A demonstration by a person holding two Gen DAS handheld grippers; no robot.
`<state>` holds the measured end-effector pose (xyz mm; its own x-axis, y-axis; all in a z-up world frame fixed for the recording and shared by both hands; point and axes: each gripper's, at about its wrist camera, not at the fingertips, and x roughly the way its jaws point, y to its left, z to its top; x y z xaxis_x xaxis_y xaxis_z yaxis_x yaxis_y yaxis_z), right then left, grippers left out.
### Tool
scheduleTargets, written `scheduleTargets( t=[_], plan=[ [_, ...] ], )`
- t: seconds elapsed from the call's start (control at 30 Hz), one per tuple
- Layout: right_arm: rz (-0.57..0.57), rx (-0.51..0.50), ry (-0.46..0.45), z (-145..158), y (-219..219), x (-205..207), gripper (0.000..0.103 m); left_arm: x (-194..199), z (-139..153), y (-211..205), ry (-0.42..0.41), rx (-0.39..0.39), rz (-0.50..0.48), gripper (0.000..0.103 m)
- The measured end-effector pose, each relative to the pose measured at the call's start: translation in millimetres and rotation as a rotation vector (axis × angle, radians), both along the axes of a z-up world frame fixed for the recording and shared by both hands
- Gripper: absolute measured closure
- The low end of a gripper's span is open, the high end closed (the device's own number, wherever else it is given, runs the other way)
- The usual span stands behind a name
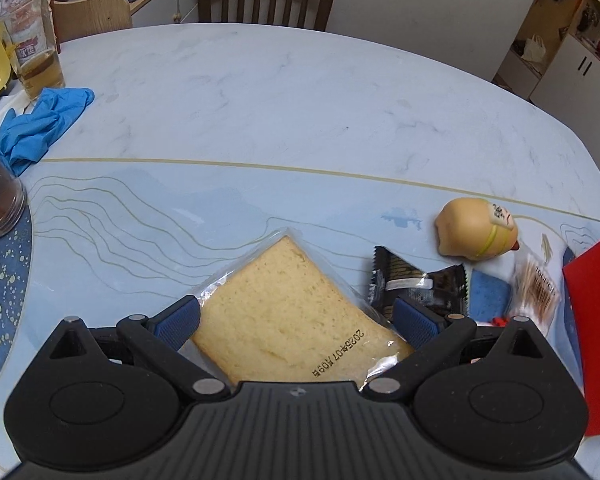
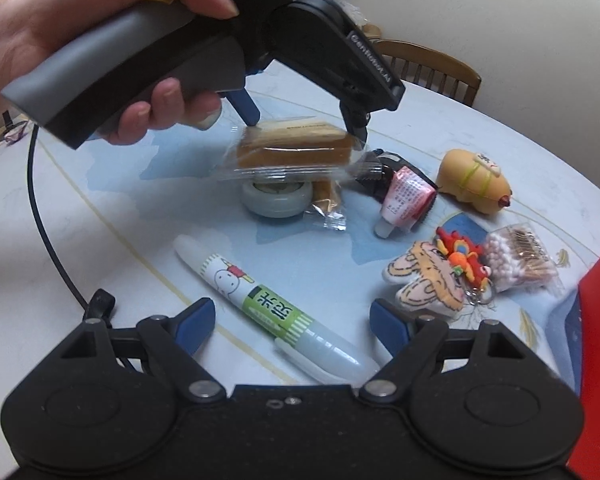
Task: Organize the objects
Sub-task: 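Move the left gripper to the bagged bread slice while the right gripper reaches the glue stick, then grasp the bagged bread slice with the left gripper while the right gripper grasps the glue stick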
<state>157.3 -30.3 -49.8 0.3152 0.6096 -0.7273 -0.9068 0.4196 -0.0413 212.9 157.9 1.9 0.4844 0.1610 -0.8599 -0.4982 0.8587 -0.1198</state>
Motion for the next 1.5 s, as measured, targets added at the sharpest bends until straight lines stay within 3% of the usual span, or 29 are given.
scheduleTargets(
  t=[0.2,0.47,0.57,0.63,0.8,0.93,1.03,1.13,1.27,1.3,1.33,1.43,1.5],
  plan=[
    [0.033,0.007,0.023,-1,2,-4,0.021,-9,-3,4,-0.015,0.03,-0.067,0.0],
    [0.055,0.01,0.055,-1,1,-9,0.022,-29,-4,9,-0.067,0.008,-0.139,0.001],
    [0.053,0.011,0.058,0,-1,-11,0.027,-38,-4,13,-0.084,-0.016,-0.161,0.001],
    [0.053,0.013,0.055,1,-2,-14,0.039,-44,-4,17,-0.096,-0.03,-0.167,0.002],
    [0.028,0.018,0.04,2,-7,-21,0.059,-56,-1,15,-0.116,-0.033,-0.195,0.014],
    [-0.016,0.027,0.029,4,-11,-26,0.077,-62,4,7,-0.13,-0.018,-0.225,0.034],
    [-0.048,0.03,0.023,4,-15,-31,0.079,-64,7,4,-0.139,-0.022,-0.235,0.046],
    [-0.065,0.029,0.01,2,-17,-29,0.08,-65,11,6,-0.141,-0.042,-0.232,0.052],
    [-0.065,0.026,0.007,1,-20,-30,0.08,-66,15,19,-0.161,-0.118,-0.183,0.048],
    [-0.062,0.026,0.006,1,-21,-31,0.08,-65,15,22,-0.157,-0.13,-0.177,0.044],
    [-0.059,0.028,0.007,1,-21,-30,0.08,-64,15,23,-0.149,-0.133,-0.166,0.033],
    [-0.055,0.034,0.011,0,-22,-29,0.08,-64,19,25,-0.162,-0.11,-0.134,0.031],
    [-0.051,0.036,0.014,0,-23,-28,0.08,-62,19,25,-0.15,-0.11,-0.12,0.022]
  ],
)
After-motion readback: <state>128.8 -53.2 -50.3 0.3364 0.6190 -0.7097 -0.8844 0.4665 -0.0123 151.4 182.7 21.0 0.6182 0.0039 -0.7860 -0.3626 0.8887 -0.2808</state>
